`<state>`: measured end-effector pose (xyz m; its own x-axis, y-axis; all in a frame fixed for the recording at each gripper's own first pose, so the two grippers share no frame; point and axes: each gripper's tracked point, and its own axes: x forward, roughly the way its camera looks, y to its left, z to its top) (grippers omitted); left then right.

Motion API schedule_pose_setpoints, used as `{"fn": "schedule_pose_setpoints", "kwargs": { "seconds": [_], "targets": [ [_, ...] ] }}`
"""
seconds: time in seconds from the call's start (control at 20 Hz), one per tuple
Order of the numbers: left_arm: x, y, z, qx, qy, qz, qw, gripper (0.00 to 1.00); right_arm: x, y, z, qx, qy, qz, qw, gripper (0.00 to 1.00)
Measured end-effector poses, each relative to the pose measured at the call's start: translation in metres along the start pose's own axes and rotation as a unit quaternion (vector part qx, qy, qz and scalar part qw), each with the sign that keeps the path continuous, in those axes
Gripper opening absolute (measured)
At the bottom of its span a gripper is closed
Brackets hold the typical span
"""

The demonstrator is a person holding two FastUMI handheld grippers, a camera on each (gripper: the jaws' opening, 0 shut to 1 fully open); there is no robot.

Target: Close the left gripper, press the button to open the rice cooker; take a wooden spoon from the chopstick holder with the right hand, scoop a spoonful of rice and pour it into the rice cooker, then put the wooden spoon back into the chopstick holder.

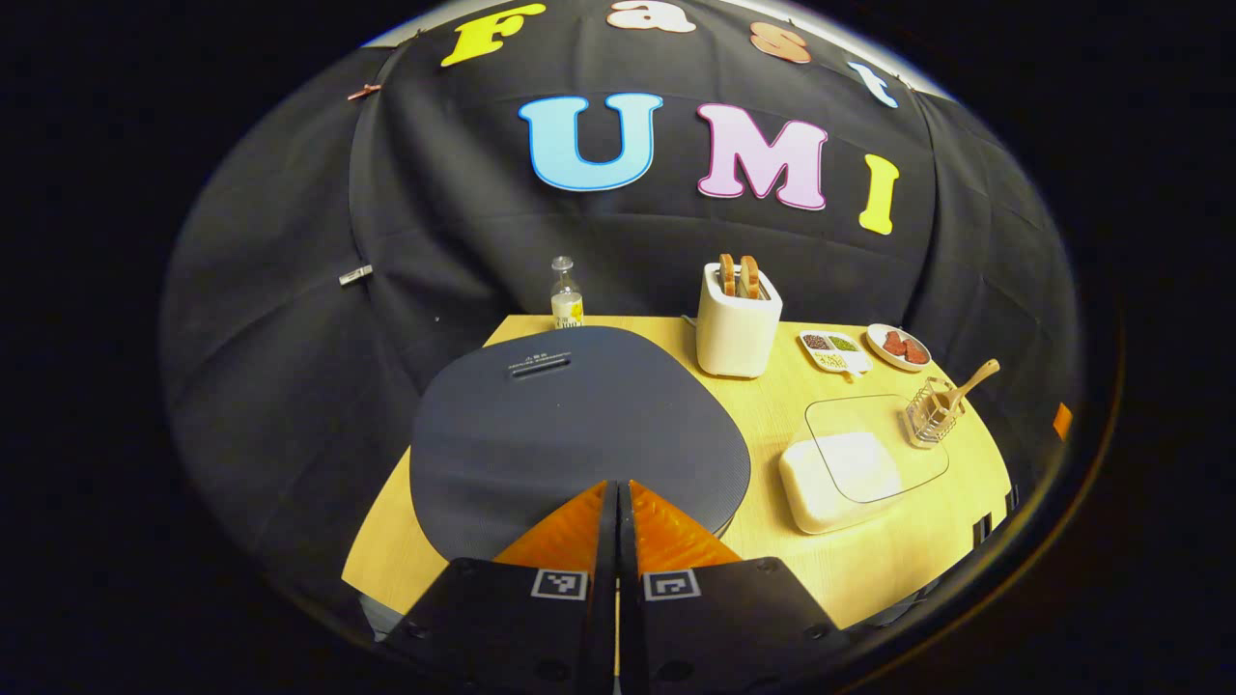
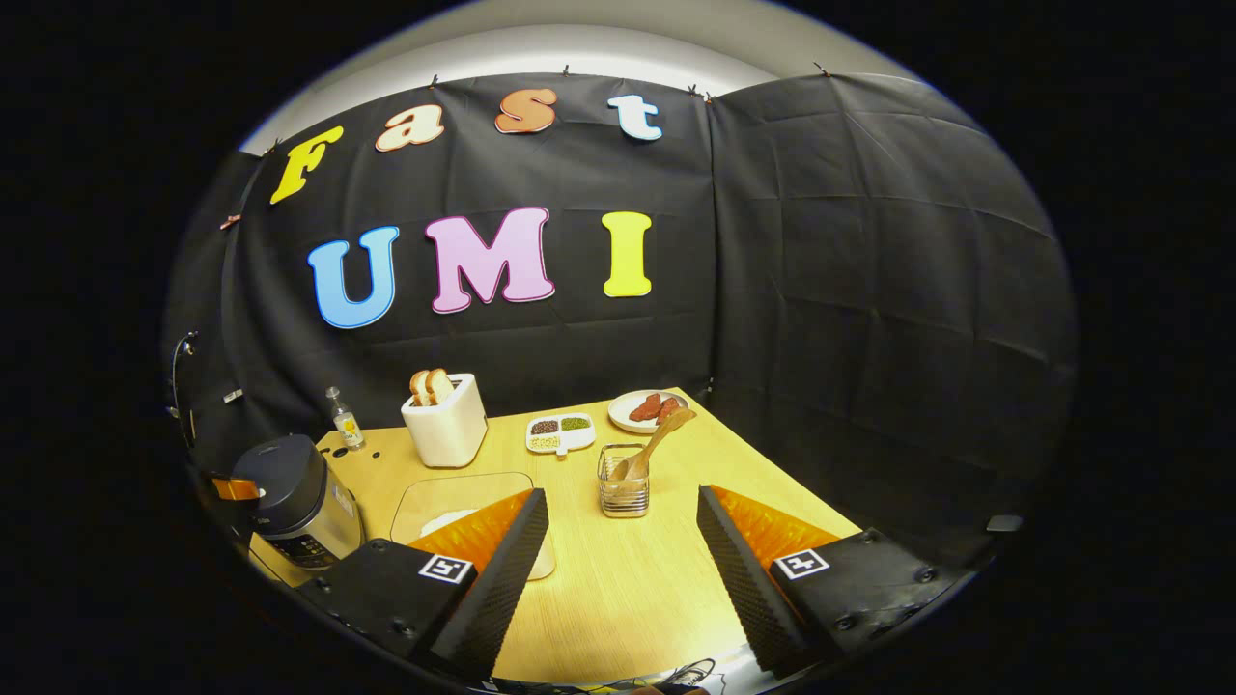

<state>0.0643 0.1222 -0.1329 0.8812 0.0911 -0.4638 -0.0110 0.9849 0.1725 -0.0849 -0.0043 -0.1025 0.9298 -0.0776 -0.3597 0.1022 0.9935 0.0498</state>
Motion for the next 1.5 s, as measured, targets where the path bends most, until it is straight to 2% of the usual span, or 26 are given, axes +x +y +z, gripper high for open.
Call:
{"fn": "schedule_pose_setpoints", "kwargs": {
  "seconds": [0.05, 0.15, 0.2, 0.3, 0.45, 0.55, 0.75, 0.9, 1.05, 1.1, 1.2, 1.5],
  "targets": [
    [-0.003, 0.002, 0.01, 0.023, -0.024, 0.006, 0.999, 0.07, 0.002, 0.0, 0.002, 0.001, -0.001, 0.002, 1.0, 0.97],
    [-0.026, 0.009, 0.052, 0.064, -0.095, 0.046, 0.992, 0.07, 0.008, 0.0, 0.009, 0.0, -0.007, 0.008, 1.0, 0.97],
    [-0.04, 0.016, 0.081, 0.077, -0.139, 0.079, 0.984, 0.07, 0.012, -0.001, 0.014, -0.004, -0.012, 0.012, 1.0, 0.98],
    [-0.072, 0.017, 0.119, 0.076, -0.204, 0.111, 0.97, 0.07, 0.022, -0.002, 0.017, -0.01, -0.015, 0.022, 1.0, 0.97],
    [-0.081, -0.009, 0.134, 0.025, -0.213, 0.104, 0.971, 0.07, 0.049, -0.003, 0.023, -0.009, -0.013, 0.042, 0.999, 0.97],
    [-0.083, -0.027, 0.131, 0.009, -0.207, 0.099, 0.973, 0.08, 0.068, -0.005, 0.025, -0.004, -0.008, 0.057, 0.998, 0.97],
    [-0.083, -0.074, 0.119, -0.019, -0.191, 0.079, 0.978, 0.18, 0.107, -0.016, 0.02, 0.004, 0.009, 0.076, 0.997, 0.97],
    [-0.079, -0.105, 0.109, -0.025, -0.185, 0.072, 0.98, 0.46, 0.14, -0.029, 0.005, 0.021, 0.037, 0.082, 0.996, 0.97],
    [-0.075, -0.134, 0.099, -0.021, -0.175, 0.069, 0.982, 0.67, 0.174, -0.044, -0.004, 0.043, 0.05, 0.078, 0.995, 0.99],
    [-0.072, -0.141, 0.093, -0.024, -0.164, 0.071, 0.984, 0.83, 0.185, -0.05, -0.011, 0.048, 0.059, 0.076, 0.994, 0.99],
    [-0.069, -0.152, 0.078, -0.037, -0.141, 0.078, 0.986, 0.98, 0.207, -0.057, -0.021, 0.059, 0.076, 0.071, 0.993, 0.99],
    [-0.063, -0.157, 0.048, -0.07, -0.093, 0.111, 0.987, 0.97, 0.261, -0.059, -0.047, 0.097, 0.115, 0.058, 0.987, 0.99]
  ]
}}
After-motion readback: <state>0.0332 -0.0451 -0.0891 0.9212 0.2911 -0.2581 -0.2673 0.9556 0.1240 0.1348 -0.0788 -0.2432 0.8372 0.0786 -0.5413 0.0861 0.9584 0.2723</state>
